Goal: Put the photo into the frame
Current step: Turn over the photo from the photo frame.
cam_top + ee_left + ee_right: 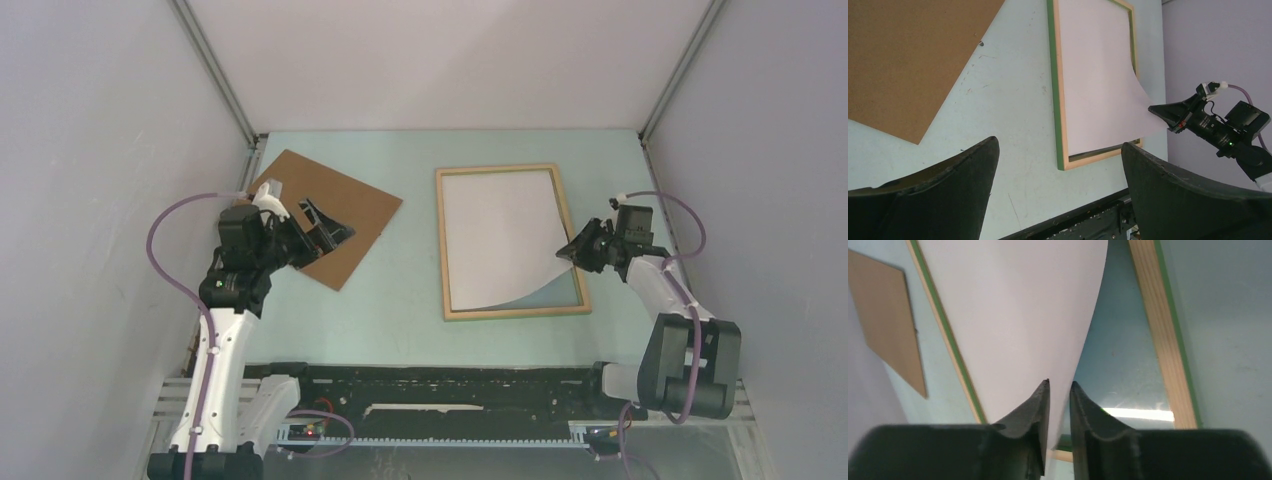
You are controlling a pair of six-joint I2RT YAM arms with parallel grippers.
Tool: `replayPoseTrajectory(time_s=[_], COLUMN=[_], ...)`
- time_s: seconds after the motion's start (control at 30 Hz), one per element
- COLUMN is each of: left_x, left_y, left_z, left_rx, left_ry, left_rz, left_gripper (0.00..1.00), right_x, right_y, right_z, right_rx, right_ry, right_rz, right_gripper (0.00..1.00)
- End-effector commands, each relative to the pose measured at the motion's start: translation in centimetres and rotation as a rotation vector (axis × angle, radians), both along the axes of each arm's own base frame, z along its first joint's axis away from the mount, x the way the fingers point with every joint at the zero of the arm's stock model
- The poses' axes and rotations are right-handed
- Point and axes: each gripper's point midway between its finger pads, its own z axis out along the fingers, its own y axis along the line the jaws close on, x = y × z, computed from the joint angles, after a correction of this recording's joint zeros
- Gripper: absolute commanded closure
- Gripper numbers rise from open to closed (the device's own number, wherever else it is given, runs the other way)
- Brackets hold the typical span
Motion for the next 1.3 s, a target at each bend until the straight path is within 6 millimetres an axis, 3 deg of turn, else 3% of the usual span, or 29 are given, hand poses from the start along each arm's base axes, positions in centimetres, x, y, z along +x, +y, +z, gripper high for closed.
replayPoseTrajectory(time_s=[0.0, 0.07, 0.17, 0.33, 0.43, 0.5, 0.53, 0.67, 0.8, 0.9, 1.0, 1.13, 1.27], left_x=[0.1, 0.2, 0.1, 0.2, 0.2, 0.1, 0.1, 0.3, 0.1, -0.3, -0.3, 0.3, 0.4], left_y=[-0.3, -0.3, -0.3, 0.0, 0.9, 1.6, 1.9, 3.3, 6.3, 6.8, 5.8, 6.2, 8.4], left_z=[-0.2, -0.2, -0.5, -1.1, -1.5, -1.9, -2.1, -4.2, -5.3, -6.7, -9.2, -12.7, -16.0], left_rx=[-0.013, -0.011, -0.005, 0.015, 0.066, 0.104, 0.12, 0.219, 0.398, 0.4, 0.322, 0.199, 0.008], left_ry=[-0.007, -0.008, -0.003, 0.005, 0.013, 0.023, 0.03, 0.078, 0.085, 0.135, 0.235, 0.368, 0.447], left_rz=[-0.01, -0.011, -0.013, -0.009, 0.02, 0.049, 0.06, 0.12, 0.262, 0.312, 0.328, 0.419, 0.582], left_gripper=[0.0, 0.0, 0.0, 0.0, 0.0, 0.0, 0.0, 0.0, 0.0, 0.0, 0.0, 0.0, 0.0], right_x=[-0.2, -0.7, -1.6, -3.1, -3.4, -2.9, -2.3, 0.8, 2.9, 5.1, 7.3, 10.4, 13.4], right_y=[-1.0, -2.0, -3.4, -6.5, -6.8, -5.8, -4.5, 5.8, 14.6, 21.1, 26.8, 33.1, 36.6], right_z=[0.7, 0.7, 1.1, 2.8, 5.0, 6.5, 7.2, 8.7, 7.8, 7.4, 7.2, 6.9, 5.6], right_rx=[-0.088, -0.183, -0.305, -0.513, -0.634, -0.661, -0.645, -0.408, -0.248, -0.173, -0.092, -0.024, -0.001], right_ry=[-0.013, 0.018, 0.069, 0.136, 0.089, 0.034, -0.011, -0.221, -0.26, -0.308, -0.329, -0.341, -0.31], right_rz=[-0.047, -0.09, -0.15, -0.255, -0.257, -0.218, -0.169, 0.121, 0.308, 0.429, 0.526, 0.607, 0.645], right_gripper=[0.62, 0.46, 0.34, 0.29, 0.28, 0.28, 0.28, 0.27, 0.27, 0.27, 0.27, 0.27, 0.29])
